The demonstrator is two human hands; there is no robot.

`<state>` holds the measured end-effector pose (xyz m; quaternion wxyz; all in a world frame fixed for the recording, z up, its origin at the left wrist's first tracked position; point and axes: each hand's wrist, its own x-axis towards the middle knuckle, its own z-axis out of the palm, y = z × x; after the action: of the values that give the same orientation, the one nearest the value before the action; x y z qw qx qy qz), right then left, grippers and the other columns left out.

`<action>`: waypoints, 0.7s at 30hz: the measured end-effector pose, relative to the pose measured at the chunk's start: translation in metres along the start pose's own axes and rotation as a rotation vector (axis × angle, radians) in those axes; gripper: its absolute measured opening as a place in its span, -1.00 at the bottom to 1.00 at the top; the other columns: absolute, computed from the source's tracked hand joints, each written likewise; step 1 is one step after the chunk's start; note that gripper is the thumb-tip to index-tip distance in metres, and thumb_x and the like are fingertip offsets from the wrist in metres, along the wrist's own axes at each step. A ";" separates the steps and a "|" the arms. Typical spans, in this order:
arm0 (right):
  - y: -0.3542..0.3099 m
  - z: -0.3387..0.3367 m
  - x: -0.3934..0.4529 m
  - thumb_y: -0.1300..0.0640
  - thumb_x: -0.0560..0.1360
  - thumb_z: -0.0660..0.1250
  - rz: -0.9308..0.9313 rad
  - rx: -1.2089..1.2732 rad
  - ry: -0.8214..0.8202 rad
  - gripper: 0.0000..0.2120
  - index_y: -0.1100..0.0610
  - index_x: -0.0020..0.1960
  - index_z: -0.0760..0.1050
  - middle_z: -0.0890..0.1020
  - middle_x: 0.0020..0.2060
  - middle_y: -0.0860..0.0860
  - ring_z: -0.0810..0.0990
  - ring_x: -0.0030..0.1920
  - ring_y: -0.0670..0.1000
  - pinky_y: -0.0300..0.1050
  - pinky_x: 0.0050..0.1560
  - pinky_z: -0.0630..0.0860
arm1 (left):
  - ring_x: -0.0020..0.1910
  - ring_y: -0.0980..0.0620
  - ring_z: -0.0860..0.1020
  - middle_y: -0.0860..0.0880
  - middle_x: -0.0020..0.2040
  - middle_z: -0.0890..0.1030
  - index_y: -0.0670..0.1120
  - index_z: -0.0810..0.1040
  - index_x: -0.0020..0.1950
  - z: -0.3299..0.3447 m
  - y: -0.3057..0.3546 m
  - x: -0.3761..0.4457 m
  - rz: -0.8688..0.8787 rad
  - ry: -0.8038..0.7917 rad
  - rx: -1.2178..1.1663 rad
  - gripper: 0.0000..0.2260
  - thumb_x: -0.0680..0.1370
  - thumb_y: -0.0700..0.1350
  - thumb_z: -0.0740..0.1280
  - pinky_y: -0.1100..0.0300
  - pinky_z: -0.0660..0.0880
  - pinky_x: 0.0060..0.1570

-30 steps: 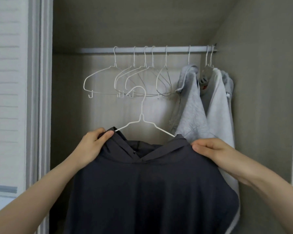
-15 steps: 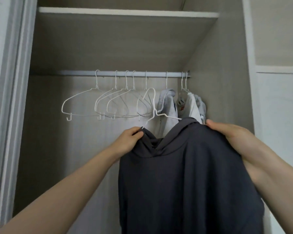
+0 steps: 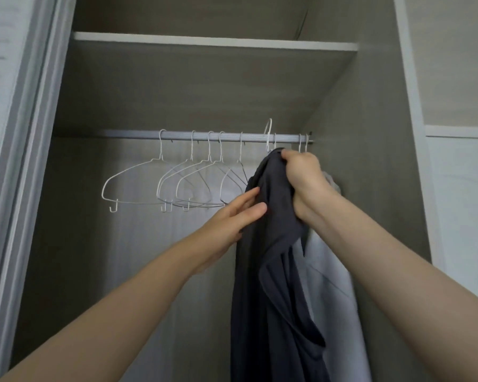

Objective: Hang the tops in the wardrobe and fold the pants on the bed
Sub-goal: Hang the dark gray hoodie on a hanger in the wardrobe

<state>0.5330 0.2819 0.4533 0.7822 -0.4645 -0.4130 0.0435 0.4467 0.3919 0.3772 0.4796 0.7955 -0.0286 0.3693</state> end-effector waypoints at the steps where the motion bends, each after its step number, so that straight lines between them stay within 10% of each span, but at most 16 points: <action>1: 0.001 0.012 0.010 0.13 0.58 0.15 -0.022 -0.015 -0.004 -0.82 0.17 -0.15 0.44 0.47 -0.25 0.15 0.49 -0.26 0.10 -0.08 -0.25 0.44 | 0.31 0.39 0.36 0.37 0.37 0.34 0.21 0.19 0.52 0.003 0.001 -0.003 0.021 -0.010 0.049 -0.25 0.39 0.18 0.43 0.34 0.36 0.23; 6: 0.015 0.061 0.048 0.16 0.59 0.06 -0.127 -0.115 -0.024 -0.75 0.11 -0.27 0.27 0.33 -0.38 0.04 0.36 -0.29 0.04 -0.10 -0.18 0.31 | 0.29 0.30 0.41 0.30 0.33 0.33 0.19 -0.16 0.57 0.008 -0.023 0.000 0.073 0.071 0.431 0.06 0.38 -0.19 0.55 0.39 0.41 0.18; 10: 0.023 0.073 0.074 0.13 0.61 0.05 -0.146 -0.180 -0.039 -0.79 0.13 -0.20 0.28 0.26 -0.38 0.00 0.31 -0.34 0.03 -0.21 -0.35 0.30 | -0.02 -0.02 0.58 -0.02 0.04 0.60 -0.10 0.37 0.36 -0.008 -0.051 0.010 -0.004 0.419 0.634 -0.52 0.47 -0.33 0.32 0.27 0.49 -0.10; 13: 0.026 0.071 0.093 0.14 0.62 0.04 -0.155 -0.253 -0.053 -0.79 0.16 -0.15 0.32 0.34 -0.31 -0.02 0.39 -0.17 0.06 -0.06 -0.07 0.38 | -0.22 -0.03 0.56 -0.07 -0.23 0.60 -0.24 0.55 -0.06 -0.028 -0.067 0.020 -0.027 0.539 0.647 -0.91 0.47 -0.32 0.29 0.28 0.45 -0.28; 21: 0.047 0.063 0.123 0.23 0.59 0.04 -0.043 -0.437 -0.058 -0.74 0.16 -0.27 0.22 0.28 -0.35 0.01 0.28 -0.33 -0.01 -0.15 -0.34 0.21 | -0.38 0.02 0.44 -0.05 -0.34 0.52 -0.24 0.46 -0.20 -0.039 -0.099 0.025 -0.051 0.548 0.661 -0.87 0.53 -0.24 0.26 0.10 0.45 -0.33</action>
<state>0.5850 0.4076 0.5060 0.6514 -0.6128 -0.4447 -0.0503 0.4826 0.4838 0.3292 0.1980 0.7792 0.2395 0.5444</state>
